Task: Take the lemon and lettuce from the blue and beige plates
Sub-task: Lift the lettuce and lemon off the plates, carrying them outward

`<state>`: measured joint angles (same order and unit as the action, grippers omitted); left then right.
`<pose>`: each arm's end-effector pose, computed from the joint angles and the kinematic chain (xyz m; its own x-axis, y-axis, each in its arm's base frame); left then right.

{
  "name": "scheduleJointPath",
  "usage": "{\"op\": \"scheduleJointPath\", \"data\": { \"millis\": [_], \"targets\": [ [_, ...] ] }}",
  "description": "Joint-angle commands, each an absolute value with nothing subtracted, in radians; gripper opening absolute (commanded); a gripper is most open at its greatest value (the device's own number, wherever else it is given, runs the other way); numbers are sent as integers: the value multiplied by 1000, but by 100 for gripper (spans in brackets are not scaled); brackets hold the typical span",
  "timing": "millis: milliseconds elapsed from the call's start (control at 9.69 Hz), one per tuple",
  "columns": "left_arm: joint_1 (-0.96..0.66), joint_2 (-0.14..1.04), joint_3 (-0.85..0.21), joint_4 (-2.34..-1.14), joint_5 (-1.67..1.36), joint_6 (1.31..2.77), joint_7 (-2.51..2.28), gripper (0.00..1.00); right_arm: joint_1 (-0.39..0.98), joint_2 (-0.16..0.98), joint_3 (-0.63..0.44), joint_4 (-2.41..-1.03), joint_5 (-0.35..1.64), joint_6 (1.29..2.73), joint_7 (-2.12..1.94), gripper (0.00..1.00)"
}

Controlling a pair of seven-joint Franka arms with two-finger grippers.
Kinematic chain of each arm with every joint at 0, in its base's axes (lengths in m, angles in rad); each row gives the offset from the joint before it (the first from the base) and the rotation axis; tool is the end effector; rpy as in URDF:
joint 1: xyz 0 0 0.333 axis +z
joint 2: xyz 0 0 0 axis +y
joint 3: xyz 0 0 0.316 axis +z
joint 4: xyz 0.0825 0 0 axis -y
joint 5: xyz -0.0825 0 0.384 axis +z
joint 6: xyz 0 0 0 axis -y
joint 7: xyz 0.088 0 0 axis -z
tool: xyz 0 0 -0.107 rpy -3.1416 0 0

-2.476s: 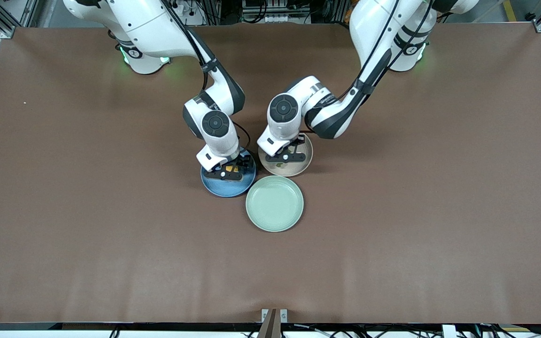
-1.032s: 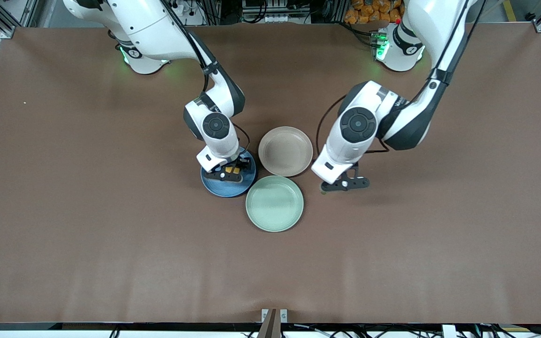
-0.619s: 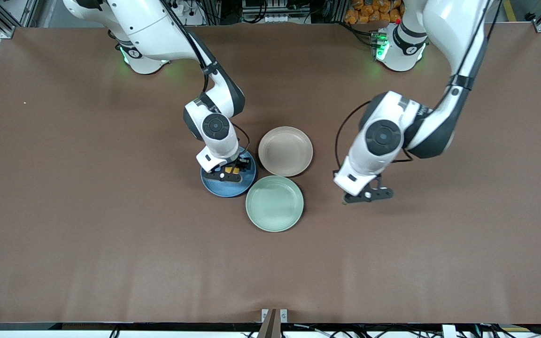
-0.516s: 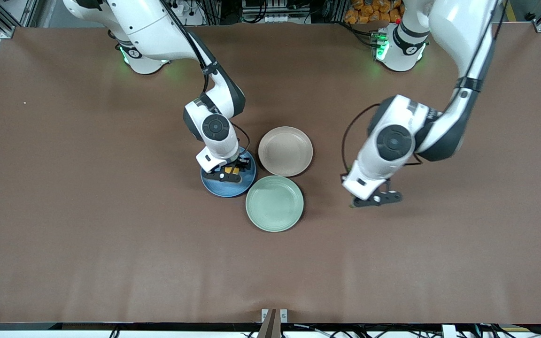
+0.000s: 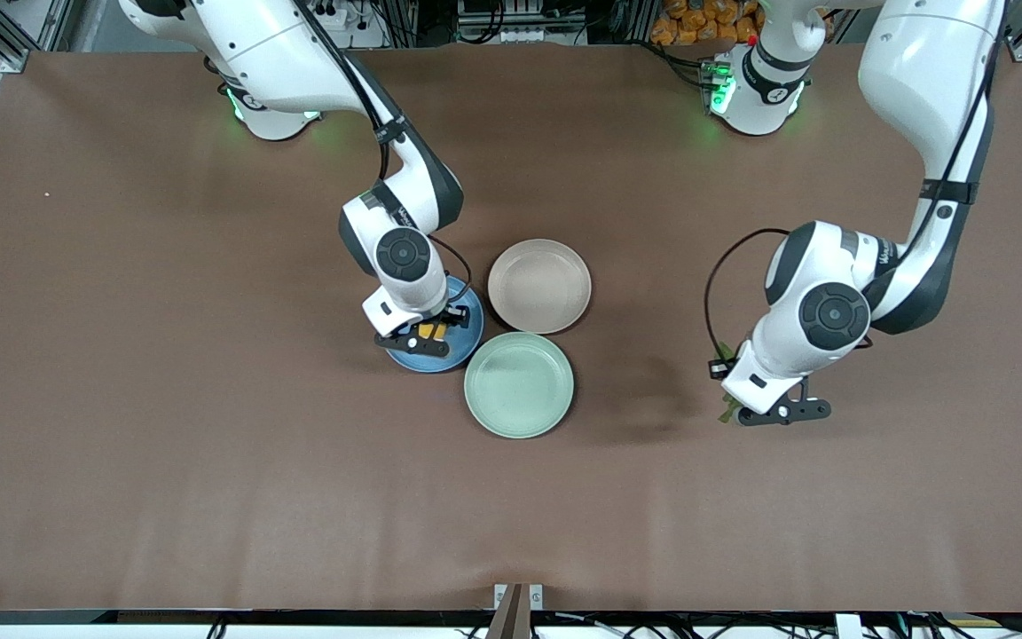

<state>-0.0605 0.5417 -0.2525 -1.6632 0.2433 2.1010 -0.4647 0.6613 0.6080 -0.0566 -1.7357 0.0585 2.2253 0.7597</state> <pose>0.6458 -0.1775 0.2941 0.9977 0.0510 -0.0451 0.0463 -0.9939 -0.1003 0.5366 0.3767 0.2201 0.9782 -0.1866 -0.0914 -0.1802 -0.9809 0.0736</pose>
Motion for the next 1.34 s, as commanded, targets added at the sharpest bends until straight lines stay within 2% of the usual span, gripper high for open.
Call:
{"op": "scheduleJointPath", "data": {
  "millis": [0,619,722,825,1238],
  "targets": [
    [-48,577,-264,-1664,328,2112,-446,0,617,604,-48,-1628,71,2072,714,35],
    [-3,615,-270,-1664,318,2155,-385,0,517,603,-49,-1464,72,1856,588,35],
    [-8,617,-271,-1664,325,2161,-385,55,499,601,-48,-1444,72,1836,584,34],
    [-24,621,-272,-1670,334,2180,-388,100,485,601,-49,-1428,72,1819,581,34],
    [-20,608,-276,-1687,307,2217,-400,100,407,578,-52,-1399,69,1734,429,34]
  ]
}}
